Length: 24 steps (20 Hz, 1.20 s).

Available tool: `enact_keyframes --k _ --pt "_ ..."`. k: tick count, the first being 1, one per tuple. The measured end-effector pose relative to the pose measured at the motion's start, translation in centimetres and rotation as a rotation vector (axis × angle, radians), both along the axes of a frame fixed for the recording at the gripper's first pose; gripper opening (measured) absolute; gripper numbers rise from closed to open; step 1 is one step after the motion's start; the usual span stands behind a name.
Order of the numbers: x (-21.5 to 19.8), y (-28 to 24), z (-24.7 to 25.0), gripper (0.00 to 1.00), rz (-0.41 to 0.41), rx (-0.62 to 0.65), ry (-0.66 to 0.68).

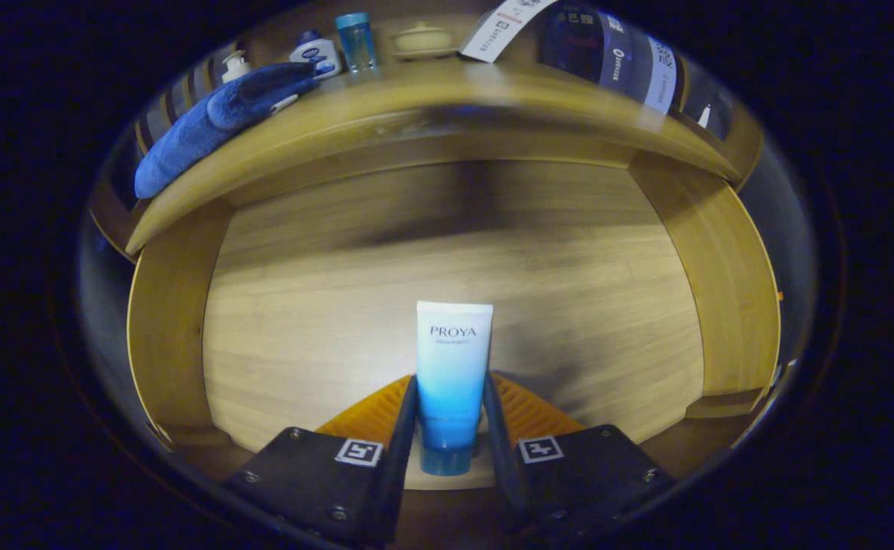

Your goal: Pull open the drawer, take out the items inside it, and place them on the countertop above the cabinet.

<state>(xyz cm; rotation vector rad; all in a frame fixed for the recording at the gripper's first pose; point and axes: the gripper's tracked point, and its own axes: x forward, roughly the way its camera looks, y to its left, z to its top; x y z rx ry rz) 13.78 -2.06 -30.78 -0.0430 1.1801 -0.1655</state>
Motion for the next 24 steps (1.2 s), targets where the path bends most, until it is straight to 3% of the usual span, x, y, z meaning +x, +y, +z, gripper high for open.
enact_keyframes --k 3,9,17,24 --pt "0.4 0.6 0.6 0.42 0.018 0.044 -0.059" --pt "2.3 0.3 4.1 0.41 0.056 0.077 -0.320" --pt "3.2 1.5 16.1 0.41 0.081 0.121 -0.677" --pt "7.2 1.4 27.6 0.40 0.117 0.030 -0.976"
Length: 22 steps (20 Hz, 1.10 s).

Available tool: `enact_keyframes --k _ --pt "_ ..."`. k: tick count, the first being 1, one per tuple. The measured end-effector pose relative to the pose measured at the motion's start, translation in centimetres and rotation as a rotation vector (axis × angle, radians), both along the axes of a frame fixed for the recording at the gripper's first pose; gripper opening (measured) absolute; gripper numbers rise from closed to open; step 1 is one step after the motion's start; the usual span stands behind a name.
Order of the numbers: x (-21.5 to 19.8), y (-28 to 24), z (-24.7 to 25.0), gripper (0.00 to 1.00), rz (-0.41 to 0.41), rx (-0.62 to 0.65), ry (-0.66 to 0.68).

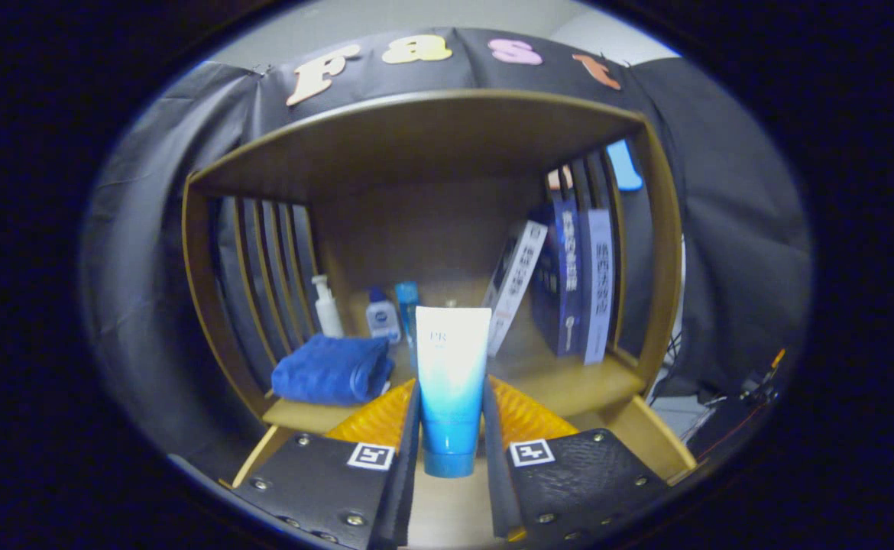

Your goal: Pull open the drawer, take out the items inside it, and place them on the countertop above the cabinet.

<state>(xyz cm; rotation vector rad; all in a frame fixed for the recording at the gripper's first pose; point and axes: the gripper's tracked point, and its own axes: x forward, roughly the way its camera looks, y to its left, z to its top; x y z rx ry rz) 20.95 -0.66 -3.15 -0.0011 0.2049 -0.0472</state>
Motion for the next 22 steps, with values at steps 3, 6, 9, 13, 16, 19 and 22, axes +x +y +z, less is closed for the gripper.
enact_keyframes --k 3,6,9,13,16,19,22 --pt "3.2 0.3 1.2 0.41 0.011 -0.031 -0.006" --pt "6.2 0.5 -1.1 0.41 -0.004 -0.039 0.032" --pt "8.7 0.3 -6.2 0.41 -0.026 -0.046 0.122" --pt "10.9 0.9 -11.7 0.41 -0.022 -0.051 0.232" --pt "12.5 1.5 -13.7 0.41 -0.026 -0.055 0.249" --pt "13.7 1.5 -15.7 0.41 -0.044 -0.013 0.287" --pt "14.9 1.3 -15.5 0.41 -0.055 -0.025 0.258"
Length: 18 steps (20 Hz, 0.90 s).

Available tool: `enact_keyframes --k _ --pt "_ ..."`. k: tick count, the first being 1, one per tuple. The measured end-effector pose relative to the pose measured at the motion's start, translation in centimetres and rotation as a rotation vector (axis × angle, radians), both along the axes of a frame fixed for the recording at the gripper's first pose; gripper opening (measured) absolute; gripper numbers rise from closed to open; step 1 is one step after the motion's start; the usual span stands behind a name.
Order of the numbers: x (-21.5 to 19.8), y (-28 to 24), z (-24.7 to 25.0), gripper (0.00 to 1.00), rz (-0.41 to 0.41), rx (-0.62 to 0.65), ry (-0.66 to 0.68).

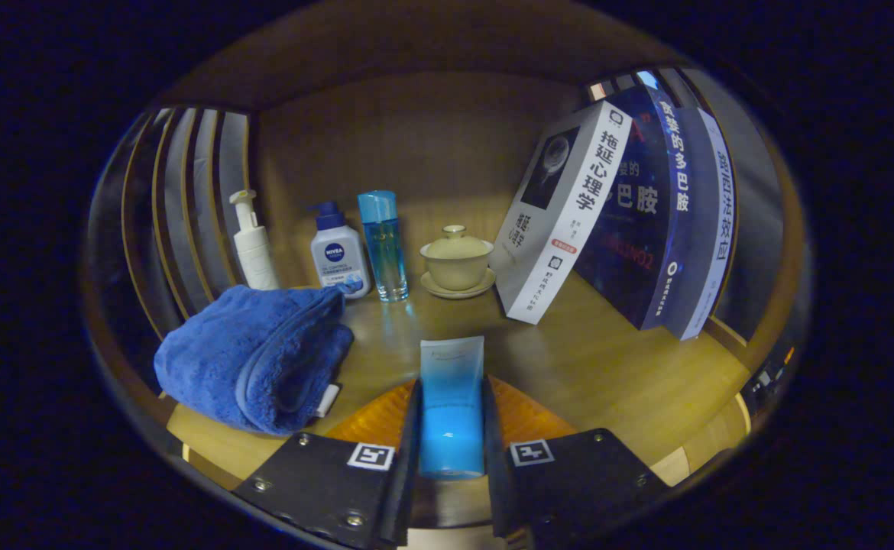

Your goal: Pull open the drawer, take out the items inside it, and place them on the countertop above the cabinet.

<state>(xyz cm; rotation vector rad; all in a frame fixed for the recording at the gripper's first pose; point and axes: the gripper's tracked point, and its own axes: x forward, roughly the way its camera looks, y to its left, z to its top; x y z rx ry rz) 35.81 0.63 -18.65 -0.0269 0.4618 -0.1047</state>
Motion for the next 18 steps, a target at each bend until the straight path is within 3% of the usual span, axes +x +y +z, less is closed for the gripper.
enact_keyframes --k 4,7,18 --pt "0.1 -0.7 0.5 0.46 -0.023 -0.029 -0.019" --pt "-1.0 -0.6 2.1 0.94 -0.011 -0.079 -0.057" --pt "-9.5 2.1 11.4 0.97 0.078 -0.202 -0.199"
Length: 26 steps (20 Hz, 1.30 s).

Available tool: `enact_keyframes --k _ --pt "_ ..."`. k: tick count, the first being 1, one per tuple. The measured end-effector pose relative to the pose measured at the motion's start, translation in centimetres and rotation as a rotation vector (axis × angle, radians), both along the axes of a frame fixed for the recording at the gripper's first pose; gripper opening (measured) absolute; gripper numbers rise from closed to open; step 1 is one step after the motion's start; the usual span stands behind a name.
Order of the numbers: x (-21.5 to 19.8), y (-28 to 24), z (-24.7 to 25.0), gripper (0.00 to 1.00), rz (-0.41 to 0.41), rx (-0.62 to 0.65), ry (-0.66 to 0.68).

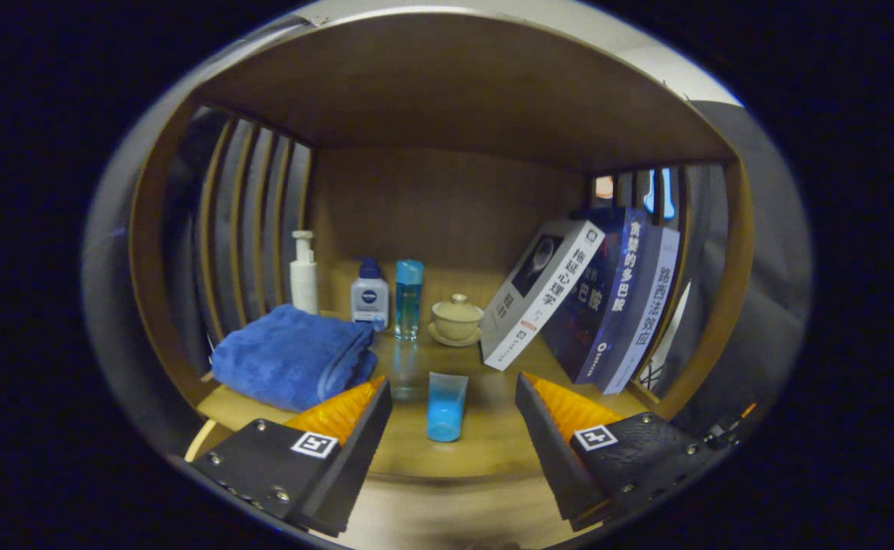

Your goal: Pull open the drawer, take out the items inside it, and place them on the countertop above the cabinet.

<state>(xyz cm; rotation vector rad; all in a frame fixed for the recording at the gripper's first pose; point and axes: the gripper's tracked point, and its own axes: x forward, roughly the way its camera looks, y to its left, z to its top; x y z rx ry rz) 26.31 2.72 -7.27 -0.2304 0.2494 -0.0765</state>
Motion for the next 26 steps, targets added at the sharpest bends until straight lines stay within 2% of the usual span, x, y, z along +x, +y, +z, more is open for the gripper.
enact_keyframes --k 4,8,13,19,21,26 --pt "-4.9 2.0 2.8 0.97 0.041 -0.009 -0.035" --pt "-10.4 3.6 4.5 0.97 0.075 0.077 -0.061" --pt "-16.5 2.4 4.4 0.97 0.103 0.098 -0.092" --pt "-23.0 0.7 0.6 0.97 0.076 0.156 -0.100" --pt "-24.0 0.3 -0.8 0.97 0.081 0.168 -0.122" --pt "-25.5 -1.2 -5.9 0.97 0.068 0.183 -0.074"
